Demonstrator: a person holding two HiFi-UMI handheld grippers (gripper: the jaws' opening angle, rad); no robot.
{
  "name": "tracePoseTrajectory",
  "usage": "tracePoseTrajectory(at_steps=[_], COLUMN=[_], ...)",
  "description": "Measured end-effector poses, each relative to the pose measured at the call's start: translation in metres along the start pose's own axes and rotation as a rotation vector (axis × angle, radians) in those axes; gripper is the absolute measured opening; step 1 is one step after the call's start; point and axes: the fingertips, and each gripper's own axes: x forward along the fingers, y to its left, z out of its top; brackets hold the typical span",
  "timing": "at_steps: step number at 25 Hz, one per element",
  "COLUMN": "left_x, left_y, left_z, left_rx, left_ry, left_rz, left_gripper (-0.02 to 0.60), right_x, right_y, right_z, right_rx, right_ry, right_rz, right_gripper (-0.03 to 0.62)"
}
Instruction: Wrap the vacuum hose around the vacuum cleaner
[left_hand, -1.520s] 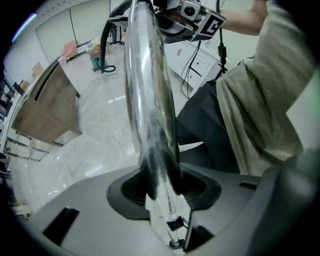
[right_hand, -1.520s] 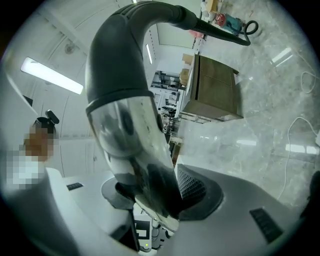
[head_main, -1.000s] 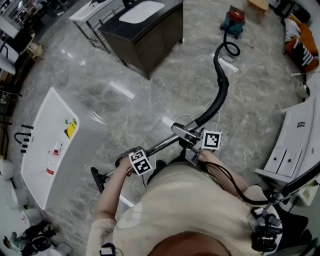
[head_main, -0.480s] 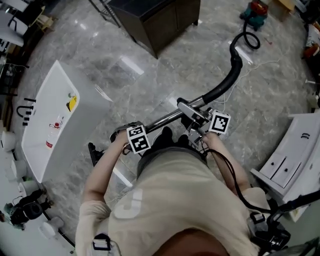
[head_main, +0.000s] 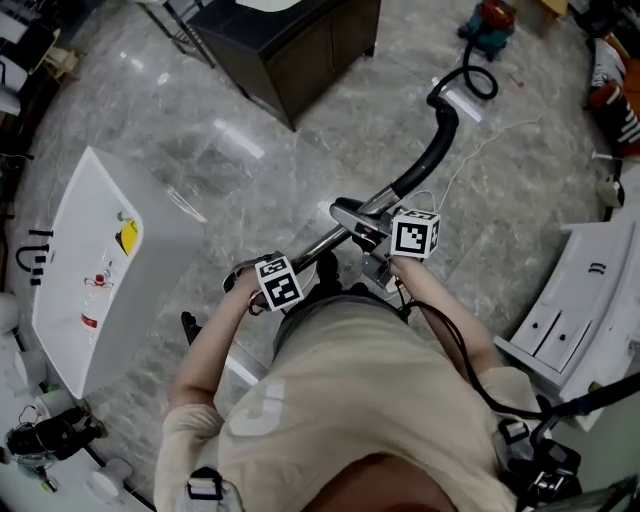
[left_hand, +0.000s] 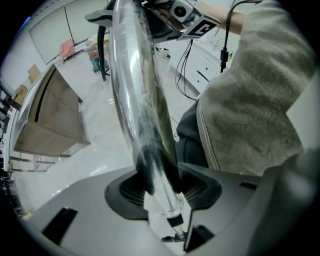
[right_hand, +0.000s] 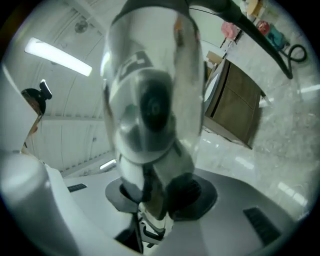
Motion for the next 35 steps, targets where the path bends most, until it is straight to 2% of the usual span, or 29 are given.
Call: tracePoseTrajectory(at_steps=[1, 5, 8, 12, 16, 19, 22, 26, 29, 32, 33, 35], left_x=[0.001, 0.004, 0.010, 0.015, 0.025, 0.023, 0.016, 0.010, 0.007, 0.005, 0.003, -0.005], left_y=[0.008, 0.052, 0.085, 0.112, 0.124, 0.130, 0.134, 0.147, 0.165, 0.176, 0.180, 0.191], left_z=[0.002, 0.009, -0.001, -0.008, 0.007, 0.014, 0.021, 0.036, 0.051, 0.065, 0.070, 0.084], left_rx=[0.000, 0.033, 0.069, 0.099, 0.127, 0.079, 0.016, 0.032, 0.049, 0.071, 0.076, 0.085], left_ry=[-0.004, -0.017, -0.016, -0.031, -0.048, -0.076, -0.112, -0.081, -0.051, 0.024, 0.045, 0.053], left_rz=[-0.002, 0.018, 0.036, 0.043, 0.044, 0.026, 0.003, -0.002, 0.005, -0.012, -0.017, 0.002], left_gripper=[0.167, 0.167, 0.167, 0.167, 0.167, 0.167, 0.167, 0.167, 0.167, 0.167, 0.186, 0.199], right_x=[0.002, 0.015, 0.037, 0.059, 0.052, 0.043, 0.035, 0.025, 0.019, 0.014, 0.013, 0.012], right_y=[-0.008, -0.022, -0.038, -0.039, -0.044, -0.047, -0.057, -0.082, -0.098, -0.105, -0.106, -0.112], right_z=[0.004, 0.038, 0.048, 0.052, 0.051, 0.056, 0.067, 0.091, 0.118, 0.136, 0.139, 0.147], right_rx=[0.001, -0.032, -0.007, -0.049, -0.091, -0.092, -0.049, 0.046, 0.069, 0.064, 0.066, 0.064], right_ry=[-0.001, -0.084, -0.137, -0.123, -0.105, -0.133, -0.160, -0.209, -0.248, -0.216, -0.201, -0.177], right_rz=[-0.028, -0.099, -0.203, -0.288, -0.333, -0.349, -0.356, -0.359, -0.348, -0.317, -0.306, -0.294], right_gripper=[0.126, 0.123, 0.123, 0.123, 0.123, 0.123, 0.123, 0.124, 0.124, 0.124, 0.124, 0.126])
